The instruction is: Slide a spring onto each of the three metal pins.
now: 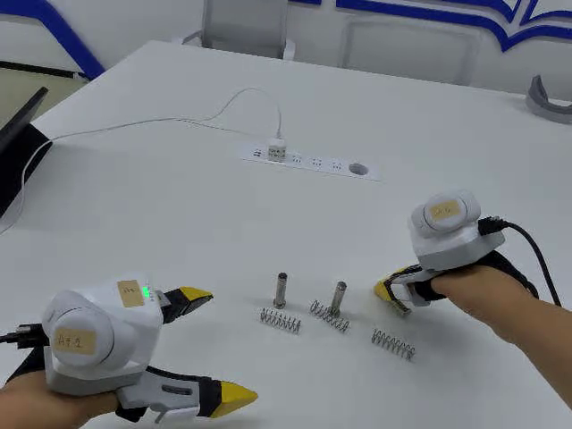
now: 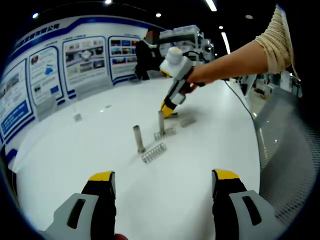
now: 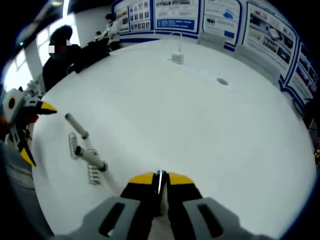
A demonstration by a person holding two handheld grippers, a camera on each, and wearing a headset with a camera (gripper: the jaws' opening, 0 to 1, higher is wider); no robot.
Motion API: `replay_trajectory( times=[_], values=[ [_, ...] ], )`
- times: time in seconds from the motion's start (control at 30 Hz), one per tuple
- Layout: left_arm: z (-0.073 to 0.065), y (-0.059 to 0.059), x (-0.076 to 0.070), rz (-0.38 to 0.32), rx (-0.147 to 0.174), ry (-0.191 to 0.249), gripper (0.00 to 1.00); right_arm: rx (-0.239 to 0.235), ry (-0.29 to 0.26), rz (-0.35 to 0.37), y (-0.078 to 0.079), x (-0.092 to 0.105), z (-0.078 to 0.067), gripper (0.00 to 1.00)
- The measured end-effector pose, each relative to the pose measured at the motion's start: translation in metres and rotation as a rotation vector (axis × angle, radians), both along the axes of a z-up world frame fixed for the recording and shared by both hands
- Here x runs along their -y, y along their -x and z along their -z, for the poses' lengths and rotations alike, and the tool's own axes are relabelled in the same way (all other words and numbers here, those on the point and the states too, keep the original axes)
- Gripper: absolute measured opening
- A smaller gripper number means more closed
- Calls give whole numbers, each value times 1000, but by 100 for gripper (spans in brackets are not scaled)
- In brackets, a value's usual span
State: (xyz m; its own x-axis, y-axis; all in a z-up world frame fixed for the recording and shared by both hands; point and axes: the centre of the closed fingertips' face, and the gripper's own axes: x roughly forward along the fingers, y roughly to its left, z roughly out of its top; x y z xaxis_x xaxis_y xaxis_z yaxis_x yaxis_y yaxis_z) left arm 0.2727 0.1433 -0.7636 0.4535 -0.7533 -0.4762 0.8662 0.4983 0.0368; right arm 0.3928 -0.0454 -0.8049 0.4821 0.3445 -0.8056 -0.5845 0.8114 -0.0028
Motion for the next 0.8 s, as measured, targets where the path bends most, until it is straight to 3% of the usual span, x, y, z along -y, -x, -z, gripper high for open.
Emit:
replay_trajectory(
  times=[0.43, 0.8],
  values=[
    [1, 1, 2, 2, -1, 5, 80, -28, 25, 3, 1, -1, 0, 10],
    [0, 1, 3, 5, -1, 6, 80, -5, 70, -24, 2, -1, -1, 10]
  ],
)
